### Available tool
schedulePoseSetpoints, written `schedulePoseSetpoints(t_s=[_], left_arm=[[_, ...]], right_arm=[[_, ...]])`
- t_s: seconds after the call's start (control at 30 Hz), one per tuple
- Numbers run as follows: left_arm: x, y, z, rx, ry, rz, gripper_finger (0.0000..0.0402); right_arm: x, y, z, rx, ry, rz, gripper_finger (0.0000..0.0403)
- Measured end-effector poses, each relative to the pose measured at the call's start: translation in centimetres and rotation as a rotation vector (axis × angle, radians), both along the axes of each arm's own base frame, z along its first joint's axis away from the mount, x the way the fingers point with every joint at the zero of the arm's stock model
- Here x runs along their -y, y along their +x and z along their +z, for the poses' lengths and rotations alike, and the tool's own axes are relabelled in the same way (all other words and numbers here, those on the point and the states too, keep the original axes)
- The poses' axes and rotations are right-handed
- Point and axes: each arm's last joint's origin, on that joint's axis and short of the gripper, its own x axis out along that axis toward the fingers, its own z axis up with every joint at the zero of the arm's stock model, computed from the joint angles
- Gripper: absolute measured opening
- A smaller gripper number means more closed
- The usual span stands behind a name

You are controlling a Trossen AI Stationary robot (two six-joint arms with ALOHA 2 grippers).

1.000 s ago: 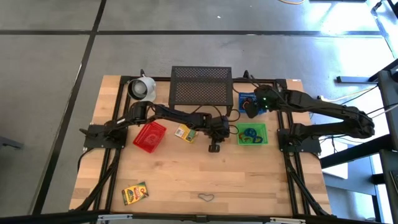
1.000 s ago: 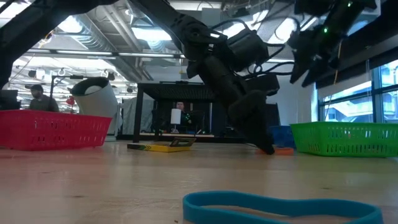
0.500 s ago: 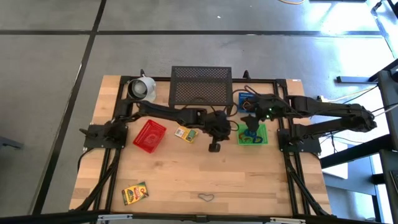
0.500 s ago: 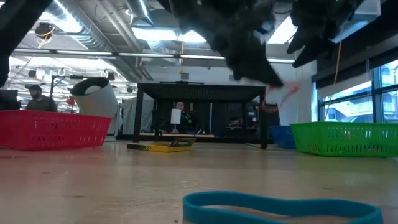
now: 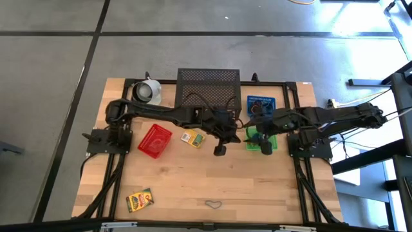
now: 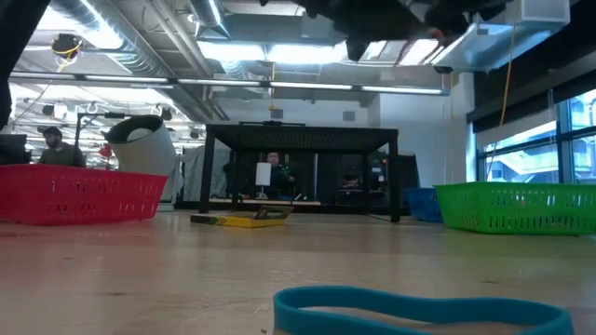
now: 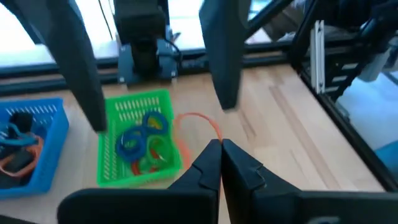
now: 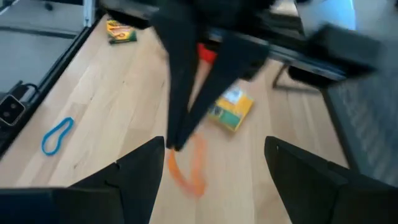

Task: Pick & Place Office Desk Supplies
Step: Put the orange rubber band into the blue bin

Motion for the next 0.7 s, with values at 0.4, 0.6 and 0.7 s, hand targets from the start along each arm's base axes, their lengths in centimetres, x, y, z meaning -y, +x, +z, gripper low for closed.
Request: schedulePoseSetpoints(t_s=[0.4,0.6,0.7], left_arm=[[-0.5,-0.3,1.8,0.092,-0.005,0.017,0.0002],[-1.6,-1.1,2.9,0.104,-0.002,0.042,0.0002],[-2.1,-1.1,2.9,0.099,-0.001,0.054,0.0002]], right_arm=[[-0.5,1.6,-0.9,-0.010,-0.054,0.047,0.0280],[-0.4,1.6,-0.9,-0.006,-0.084,0.000,0.0271],[-0.4,1.6,-0.9,-0.005,-0.086,-0.004,0.0254]])
